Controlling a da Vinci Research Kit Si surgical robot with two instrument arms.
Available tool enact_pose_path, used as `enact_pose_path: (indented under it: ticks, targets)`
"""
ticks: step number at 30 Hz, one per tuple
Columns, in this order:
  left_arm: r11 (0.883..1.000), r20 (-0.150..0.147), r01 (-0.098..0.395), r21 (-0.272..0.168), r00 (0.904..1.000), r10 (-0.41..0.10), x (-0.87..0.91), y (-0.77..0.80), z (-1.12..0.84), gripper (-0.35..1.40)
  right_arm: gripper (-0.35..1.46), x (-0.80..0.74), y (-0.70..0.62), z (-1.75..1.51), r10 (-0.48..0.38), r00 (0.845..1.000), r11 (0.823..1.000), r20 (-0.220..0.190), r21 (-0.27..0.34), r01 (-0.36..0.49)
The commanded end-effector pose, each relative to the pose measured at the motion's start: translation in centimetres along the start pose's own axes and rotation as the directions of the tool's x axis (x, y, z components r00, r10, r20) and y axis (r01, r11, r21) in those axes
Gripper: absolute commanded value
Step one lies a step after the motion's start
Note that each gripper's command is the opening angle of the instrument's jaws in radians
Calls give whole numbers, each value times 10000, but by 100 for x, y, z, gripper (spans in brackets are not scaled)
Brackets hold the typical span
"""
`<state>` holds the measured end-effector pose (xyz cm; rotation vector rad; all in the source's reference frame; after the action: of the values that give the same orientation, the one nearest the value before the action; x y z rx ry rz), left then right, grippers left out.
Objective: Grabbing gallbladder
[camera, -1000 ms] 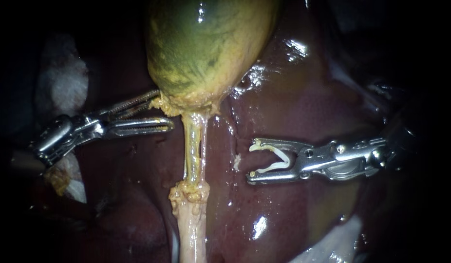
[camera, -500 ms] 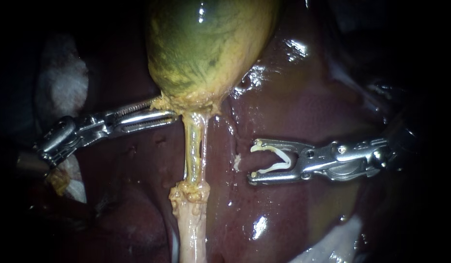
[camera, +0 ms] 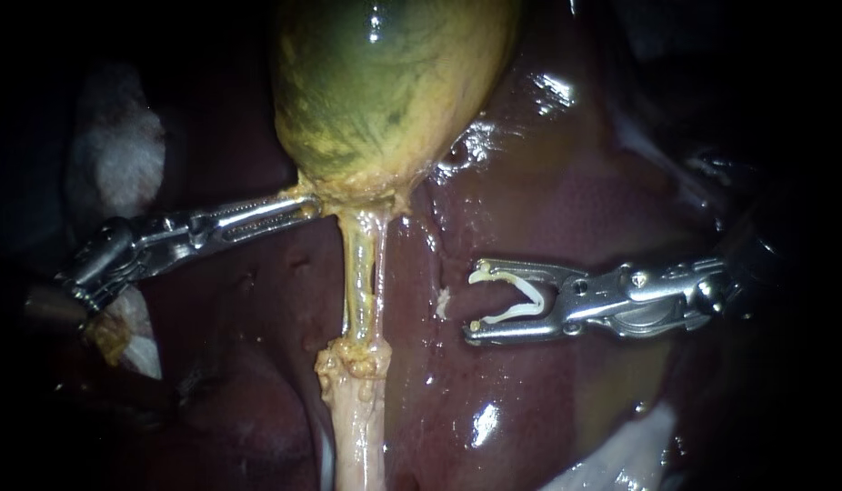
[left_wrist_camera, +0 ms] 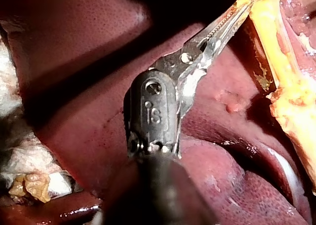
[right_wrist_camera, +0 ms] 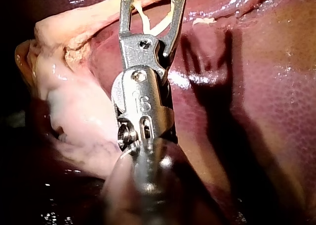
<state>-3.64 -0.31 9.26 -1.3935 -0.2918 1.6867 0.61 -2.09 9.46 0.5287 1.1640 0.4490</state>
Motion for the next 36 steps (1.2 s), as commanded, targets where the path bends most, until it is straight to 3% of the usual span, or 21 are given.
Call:
enact_pose_path:
  ticks: [1,11,21,31,36]
  targets:
    - [10000,-1,-9,-5,10000,9,0,0,-1,-31,60,0,0,0,0,10000,10000,0,0,0]
    - [10000,25,64,-39,10000,-63,8,11,-17,-28,59,0,0,0,-2,10000,10000,1,0,2]
    - [9995,74,292,110,9995,-292,38,21,-45,-28,59,0,0,0,-3,10000,10000,0,-2,3]
    - [9990,-136,403,191,9991,-400,66,19,-61,-28,59,0,0,0,-3,10000,10000,0,-2,3]
    - [9987,-170,447,251,9989,-443,70,21,-64,-28,59,0,0,0,-3,10000,10000,0,-2,3]
